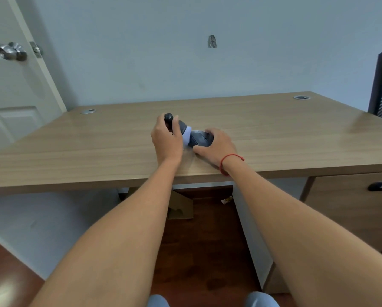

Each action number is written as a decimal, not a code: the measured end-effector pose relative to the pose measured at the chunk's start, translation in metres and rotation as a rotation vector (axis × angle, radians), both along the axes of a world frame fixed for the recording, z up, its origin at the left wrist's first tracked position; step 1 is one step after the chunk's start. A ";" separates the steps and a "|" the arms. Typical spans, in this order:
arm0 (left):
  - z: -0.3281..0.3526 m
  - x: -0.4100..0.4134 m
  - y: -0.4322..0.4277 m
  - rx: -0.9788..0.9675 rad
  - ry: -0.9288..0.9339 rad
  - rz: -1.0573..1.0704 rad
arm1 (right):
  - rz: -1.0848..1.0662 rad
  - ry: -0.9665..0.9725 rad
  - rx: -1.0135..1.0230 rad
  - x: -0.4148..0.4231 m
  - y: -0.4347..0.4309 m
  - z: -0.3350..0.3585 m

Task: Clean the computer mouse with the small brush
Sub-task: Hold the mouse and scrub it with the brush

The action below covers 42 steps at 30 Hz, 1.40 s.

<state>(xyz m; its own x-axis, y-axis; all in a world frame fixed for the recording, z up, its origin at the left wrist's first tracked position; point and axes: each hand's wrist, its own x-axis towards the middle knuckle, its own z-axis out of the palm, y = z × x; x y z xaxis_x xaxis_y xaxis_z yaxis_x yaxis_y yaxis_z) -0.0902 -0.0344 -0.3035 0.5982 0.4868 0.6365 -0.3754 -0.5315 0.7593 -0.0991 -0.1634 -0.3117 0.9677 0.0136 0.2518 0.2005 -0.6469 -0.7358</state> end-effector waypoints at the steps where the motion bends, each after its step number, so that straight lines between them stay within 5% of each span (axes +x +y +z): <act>1: 0.001 0.000 -0.001 -0.005 -0.009 -0.029 | -0.003 -0.001 0.003 0.000 0.000 0.000; 7: -0.006 0.006 0.004 0.052 0.170 0.092 | -0.011 0.010 -0.040 0.003 0.001 -0.001; 14: 0.001 0.001 -0.001 0.006 -0.022 -0.068 | -0.028 0.010 -0.145 0.009 0.000 -0.002; 20: -0.005 0.007 0.006 0.023 0.166 0.070 | -0.003 0.000 -0.229 0.010 0.000 -0.002; 27: 0.003 0.000 0.001 -0.029 -0.007 -0.045 | -0.029 0.027 -0.276 0.011 0.004 -0.003; 34: -0.004 0.007 0.007 -0.018 0.177 0.097 | 0.037 0.013 -0.299 0.009 0.001 0.000; 39: 0.003 0.000 0.001 0.000 0.004 -0.021 | 0.063 0.017 -0.276 0.007 0.002 0.000; 42: -0.002 0.004 0.003 0.058 0.111 0.055 | 0.081 0.016 -0.308 0.008 0.002 0.001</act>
<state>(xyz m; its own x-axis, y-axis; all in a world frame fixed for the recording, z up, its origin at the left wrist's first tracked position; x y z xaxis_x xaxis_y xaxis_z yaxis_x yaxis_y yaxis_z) -0.0863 -0.0309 -0.3058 0.6400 0.4853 0.5958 -0.2599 -0.5929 0.7622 -0.0914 -0.1619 -0.3104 0.9642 0.1641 0.2085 0.2505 -0.8221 -0.5113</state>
